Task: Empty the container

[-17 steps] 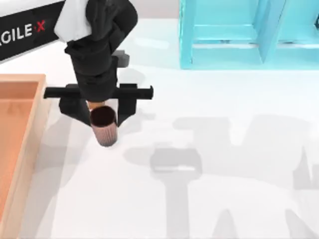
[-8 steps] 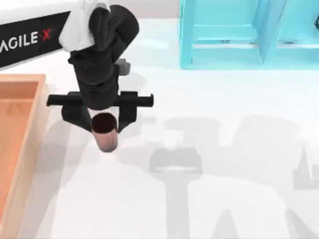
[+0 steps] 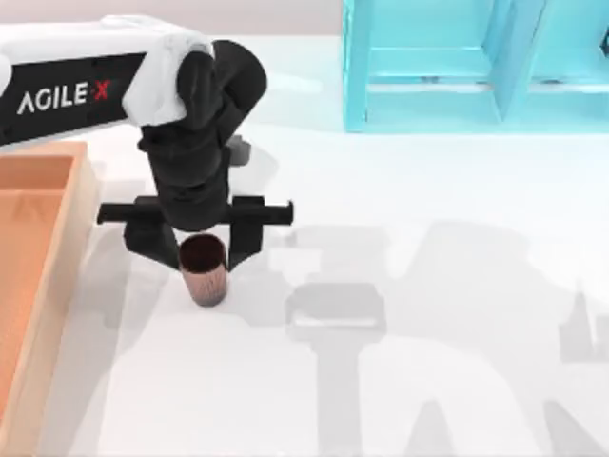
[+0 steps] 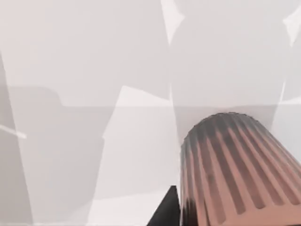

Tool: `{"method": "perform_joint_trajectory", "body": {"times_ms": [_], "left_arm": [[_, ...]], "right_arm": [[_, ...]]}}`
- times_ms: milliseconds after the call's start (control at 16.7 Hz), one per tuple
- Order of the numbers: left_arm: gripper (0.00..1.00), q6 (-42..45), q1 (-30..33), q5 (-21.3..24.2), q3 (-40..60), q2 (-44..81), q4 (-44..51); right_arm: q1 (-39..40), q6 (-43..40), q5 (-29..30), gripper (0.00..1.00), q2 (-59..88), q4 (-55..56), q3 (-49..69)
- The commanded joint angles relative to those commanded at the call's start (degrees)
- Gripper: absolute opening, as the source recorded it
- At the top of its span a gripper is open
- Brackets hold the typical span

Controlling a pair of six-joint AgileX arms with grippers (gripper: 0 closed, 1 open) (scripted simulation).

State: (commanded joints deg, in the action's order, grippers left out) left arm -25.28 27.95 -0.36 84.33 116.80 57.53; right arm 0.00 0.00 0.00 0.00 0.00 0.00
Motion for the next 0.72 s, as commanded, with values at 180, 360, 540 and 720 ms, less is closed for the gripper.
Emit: {"method": "perform_joint_trajectory", "body": {"times_ms": [180, 360, 540, 720], "left_arm": [[0.23, 0.0, 0.0, 0.0, 0.0, 0.0, 0.0], [0.45, 0.0, 0.0, 0.0, 0.0, 0.0, 0.0], [0.68, 0.0, 0.0, 0.0, 0.0, 0.0, 0.0], [0.9, 0.0, 0.0, 0.0, 0.0, 0.0, 0.0]], "right_arm": [[0.0, 0.0, 0.0, 1.0, 0.0, 0.0, 0.0], [0.0, 0.0, 0.0, 1.0, 0.0, 0.0, 0.0], [0.0, 0.0, 0.0, 1.0, 0.0, 0.0, 0.0], [0.0, 0.0, 0.0, 1.0, 0.0, 0.0, 0.0]]}}
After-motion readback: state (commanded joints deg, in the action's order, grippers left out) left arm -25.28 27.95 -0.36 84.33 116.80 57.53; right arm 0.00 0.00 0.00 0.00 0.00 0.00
